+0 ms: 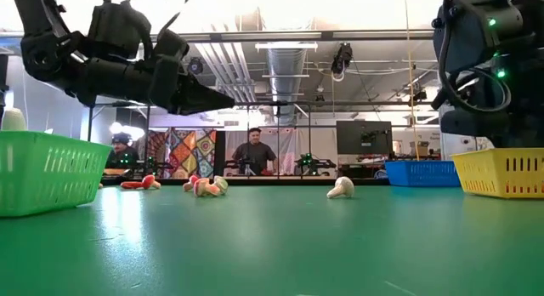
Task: Sort produce into baskets
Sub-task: Put the red chili into the yellow bin
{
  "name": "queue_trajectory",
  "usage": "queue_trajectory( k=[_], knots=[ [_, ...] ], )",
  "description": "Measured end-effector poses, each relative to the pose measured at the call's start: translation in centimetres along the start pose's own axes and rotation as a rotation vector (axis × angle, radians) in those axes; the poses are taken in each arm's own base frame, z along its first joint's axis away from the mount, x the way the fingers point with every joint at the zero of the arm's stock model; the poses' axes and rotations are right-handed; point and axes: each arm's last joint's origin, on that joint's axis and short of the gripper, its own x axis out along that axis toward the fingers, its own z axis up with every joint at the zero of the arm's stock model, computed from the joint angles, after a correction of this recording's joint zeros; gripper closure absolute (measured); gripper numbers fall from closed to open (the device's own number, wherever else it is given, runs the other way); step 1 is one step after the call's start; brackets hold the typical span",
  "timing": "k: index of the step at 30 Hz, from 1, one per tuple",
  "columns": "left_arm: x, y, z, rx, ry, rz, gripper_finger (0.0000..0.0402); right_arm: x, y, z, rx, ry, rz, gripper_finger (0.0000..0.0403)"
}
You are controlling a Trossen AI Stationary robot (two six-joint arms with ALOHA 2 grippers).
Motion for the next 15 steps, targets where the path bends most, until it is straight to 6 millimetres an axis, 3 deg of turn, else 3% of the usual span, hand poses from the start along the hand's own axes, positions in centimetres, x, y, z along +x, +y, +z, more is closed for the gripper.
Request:
queue_trajectory(
  k=[3, 7, 10, 15],
  knots=[
    [-0.4, 0.3, 0.1, -0.028, -0.002, 0.082, 0.0318, -0.3, 0.1, 0.0, -0.019, 0.015, 0.004, 0.0268],
    [-2.5, 1.0, -0.4, -0.028, 0.024, 0.29, 0.0318, -2.3, 0.6, 0.4, -0.047, -0.016, 0.044, 0.0231],
    [-4.4, 1.5, -0.3, -0.051, 0.012, 0.436, 0.0318, -4.4, 1.3, 1.0, -0.115, -0.12, 0.093, 0.0217],
    [-5.9, 2.5, 1.0, -0.141, 0.102, 0.475, 0.0318, -8.1, 3.0, 2.2, -0.297, -0.376, 0.201, 0.0212]
  ],
)
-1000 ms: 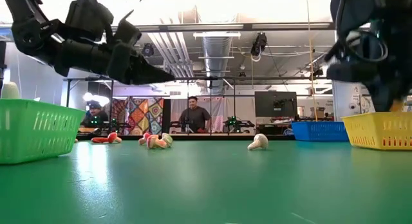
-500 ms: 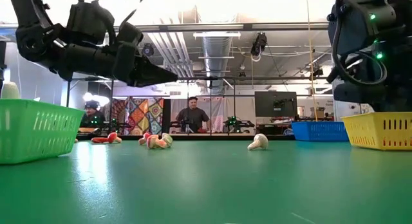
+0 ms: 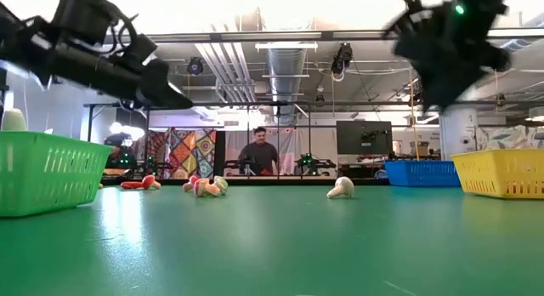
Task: Sort produce into baskets
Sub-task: Put the red chili into the yellow bin
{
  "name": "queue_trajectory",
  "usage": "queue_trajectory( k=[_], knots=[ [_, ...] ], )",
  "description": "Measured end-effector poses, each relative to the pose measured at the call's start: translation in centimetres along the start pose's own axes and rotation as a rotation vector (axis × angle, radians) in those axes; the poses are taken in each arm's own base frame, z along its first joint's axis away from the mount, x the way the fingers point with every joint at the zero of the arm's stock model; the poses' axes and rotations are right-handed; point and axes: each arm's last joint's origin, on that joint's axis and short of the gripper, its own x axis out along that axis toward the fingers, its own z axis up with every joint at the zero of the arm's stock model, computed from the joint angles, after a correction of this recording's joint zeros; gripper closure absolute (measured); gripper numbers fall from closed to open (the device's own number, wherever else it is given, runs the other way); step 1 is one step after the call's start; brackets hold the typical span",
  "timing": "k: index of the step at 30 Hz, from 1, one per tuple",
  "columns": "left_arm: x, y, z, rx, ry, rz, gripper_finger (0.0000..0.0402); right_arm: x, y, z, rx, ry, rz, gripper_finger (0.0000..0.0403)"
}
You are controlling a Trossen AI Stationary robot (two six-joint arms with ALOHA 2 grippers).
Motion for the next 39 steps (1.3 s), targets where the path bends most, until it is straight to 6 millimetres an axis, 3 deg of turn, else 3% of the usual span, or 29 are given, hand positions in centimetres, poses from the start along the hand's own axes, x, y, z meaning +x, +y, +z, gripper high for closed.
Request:
queue_trajectory(
  k=[5, 8, 10, 16, 23, 27, 32, 39],
  knots=[
    [-0.5, 1.8, 3.5, 0.102, 0.368, 0.078, 0.0318, -1.0, 1.6, 1.5, -0.147, -0.19, 0.07, 0.0211],
    [-0.3, 3.4, 5.5, 0.147, 0.514, 0.125, 0.0318, -0.4, 2.6, 1.5, -0.213, -0.241, 0.141, 0.0211],
    [0.2, 4.6, 5.6, 0.138, 0.663, 0.093, 0.0318, 0.2, 3.2, 1.3, -0.238, -0.277, 0.188, 0.0211],
    [3.4, 8.2, 3.8, -0.027, 0.911, -0.006, 0.0318, 1.7, 4.0, 0.2, -0.272, -0.305, 0.29, 0.0211],
    [5.4, 11.5, 0.6, -0.12, 1.164, 0.047, 0.0315, 2.1, 3.9, -0.8, -0.33, -0.296, 0.297, 0.0211],
    [5.8, 11.7, -0.9, -0.102, 1.265, 0.016, 0.0299, 2.8, 4.1, -1.1, -0.348, -0.332, 0.325, 0.0211],
    [6.6, 11.8, -1.5, -0.063, 1.258, 0.019, 0.0267, 3.6, 4.3, -1.3, -0.328, -0.424, 0.349, 0.0211],
    [7.7, 12.0, -3.0, -0.031, 1.297, 0.049, 0.0246, 3.9, 4.2, -1.2, -0.329, -0.42, 0.357, 0.0211]
  ],
)
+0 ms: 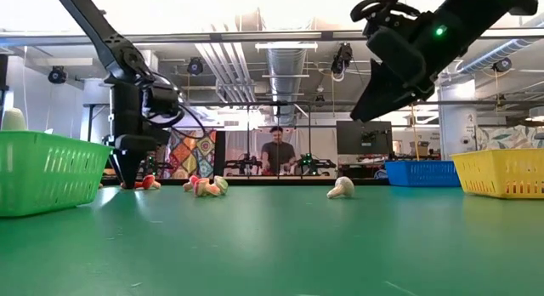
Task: Sort produce into baskets
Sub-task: Put the red chili into the yellow bin
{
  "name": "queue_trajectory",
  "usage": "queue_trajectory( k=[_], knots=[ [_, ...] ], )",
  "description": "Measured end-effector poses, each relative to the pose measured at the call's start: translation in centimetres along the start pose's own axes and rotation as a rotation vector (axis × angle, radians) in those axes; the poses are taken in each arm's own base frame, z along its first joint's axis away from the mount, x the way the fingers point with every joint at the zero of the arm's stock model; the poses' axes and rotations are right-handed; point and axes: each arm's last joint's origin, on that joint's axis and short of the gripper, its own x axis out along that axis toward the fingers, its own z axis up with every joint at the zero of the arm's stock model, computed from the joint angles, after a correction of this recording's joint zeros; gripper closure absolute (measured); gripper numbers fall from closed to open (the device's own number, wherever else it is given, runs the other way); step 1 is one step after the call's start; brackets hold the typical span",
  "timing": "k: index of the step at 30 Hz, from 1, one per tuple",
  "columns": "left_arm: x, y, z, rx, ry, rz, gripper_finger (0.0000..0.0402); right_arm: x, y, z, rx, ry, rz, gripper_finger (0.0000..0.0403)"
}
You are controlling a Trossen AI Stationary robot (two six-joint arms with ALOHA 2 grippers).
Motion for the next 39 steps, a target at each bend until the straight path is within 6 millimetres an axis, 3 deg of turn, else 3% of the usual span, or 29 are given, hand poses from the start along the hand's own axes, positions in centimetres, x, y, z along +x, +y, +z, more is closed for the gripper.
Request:
queue_trajectory(
  k=[6, 14, 16, 19, 22, 25, 28, 31, 35, 39],
  knots=[
    [0.3, -0.1, 0.5, 0.015, 0.023, -0.002, 0.0265, 0.0, 0.1, 0.4, 0.026, -0.049, -0.017, 0.0211],
    [0.3, -0.2, 0.5, 0.017, 0.018, -0.023, 0.0379, 0.0, 0.0, 0.3, -0.005, -0.047, -0.03, 0.0211],
    [0.0, -0.2, 0.5, -0.004, 0.016, -0.021, 0.039, 0.0, 0.0, 0.3, -0.015, -0.047, -0.03, 0.0211],
    [-1.1, -0.3, 0.0, -0.03, 0.068, 0.017, 0.0386, 0.0, 0.0, 0.3, -0.018, -0.047, -0.031, 0.0211],
    [-3.9, -0.7, -0.1, -0.046, 0.072, 0.061, 0.0392, 0.1, 0.0, 0.2, -0.024, -0.047, -0.034, 0.0211],
    [-7.0, -1.9, 0.1, -0.032, -0.023, 0.055, 0.0396, 0.6, 0.2, -0.1, -0.053, -0.047, -0.07, 0.0211],
    [-9.9, -3.4, 1.1, -0.008, -0.226, 0.033, 0.0397, 1.5, 0.3, -0.4, -0.101, -0.068, -0.136, 0.0211],
    [-11.6, -5.5, 2.0, 0.031, -0.424, -0.02, 0.0397, 2.9, 0.3, -0.3, -0.123, -0.092, -0.172, 0.0211],
    [-11.8, -8.1, 3.7, 0.06, -0.587, -0.102, 0.0397, 4.6, 0.5, 0.4, -0.146, -0.133, -0.148, 0.0211],
    [-9.6, -10.9, 5.7, 0.124, -0.626, -0.145, 0.0397, 5.1, 0.5, 0.7, -0.168, -0.128, -0.071, 0.0211]
  ],
)
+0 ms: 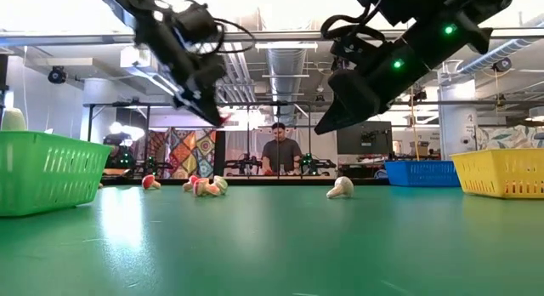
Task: Sort produce into baskets
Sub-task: Put the red chili into the yellow bin
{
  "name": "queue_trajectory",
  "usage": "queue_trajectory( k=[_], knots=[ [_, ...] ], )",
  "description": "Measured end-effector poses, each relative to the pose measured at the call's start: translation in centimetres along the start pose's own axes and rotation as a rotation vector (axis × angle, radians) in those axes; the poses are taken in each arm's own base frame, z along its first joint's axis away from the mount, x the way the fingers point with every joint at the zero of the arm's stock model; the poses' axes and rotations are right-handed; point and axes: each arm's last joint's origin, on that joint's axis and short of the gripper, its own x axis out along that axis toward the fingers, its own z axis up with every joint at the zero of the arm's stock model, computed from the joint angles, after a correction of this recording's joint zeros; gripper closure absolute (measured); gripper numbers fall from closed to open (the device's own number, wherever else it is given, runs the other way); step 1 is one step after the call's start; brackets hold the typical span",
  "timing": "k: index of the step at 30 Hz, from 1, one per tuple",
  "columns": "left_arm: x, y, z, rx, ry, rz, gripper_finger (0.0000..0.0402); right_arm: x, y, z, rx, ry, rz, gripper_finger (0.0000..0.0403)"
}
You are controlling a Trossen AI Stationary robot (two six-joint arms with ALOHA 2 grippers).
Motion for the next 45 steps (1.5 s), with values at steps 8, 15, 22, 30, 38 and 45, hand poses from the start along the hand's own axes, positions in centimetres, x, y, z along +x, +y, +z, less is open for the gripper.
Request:
queue_trajectory(
  k=[8, 15, 22, 30, 38, 45],
  knots=[
    [5.7, -4.8, -0.2, 0.155, 0.025, -0.118, 0.0397, -0.1, -0.3, 0.3, -0.006, -0.003, 0.004, 0.0211],
    [9.2, -7.8, -0.1, 0.222, 0.091, -0.23, 0.0397, -0.1, -0.3, 0.1, -0.027, 0.006, 0.008, 0.0211],
    [11.2, -9.1, -1.4, 0.246, 0.139, -0.265, 0.0385, 0.0, -0.2, -0.5, -0.038, 0.038, 0.077, 0.0211],
    [11.6, -9.3, -1.7, 0.275, 0.14, -0.268, 0.0308, 0.2, -0.4, -0.8, 0.012, 0.019, 0.081, 0.0211],
    [6.1, -10.4, -2.2, 0.336, -0.025, -0.331, 0.0277, 0.7, -0.7, 0.5, -0.015, -0.053, 0.149, 0.0211],
    [1.8, -10.9, -6.5, 0.339, -0.288, -0.447, 0.0284, 4.4, -3.3, 0.9, -0.042, -0.084, 0.372, 0.0211]
  ],
)
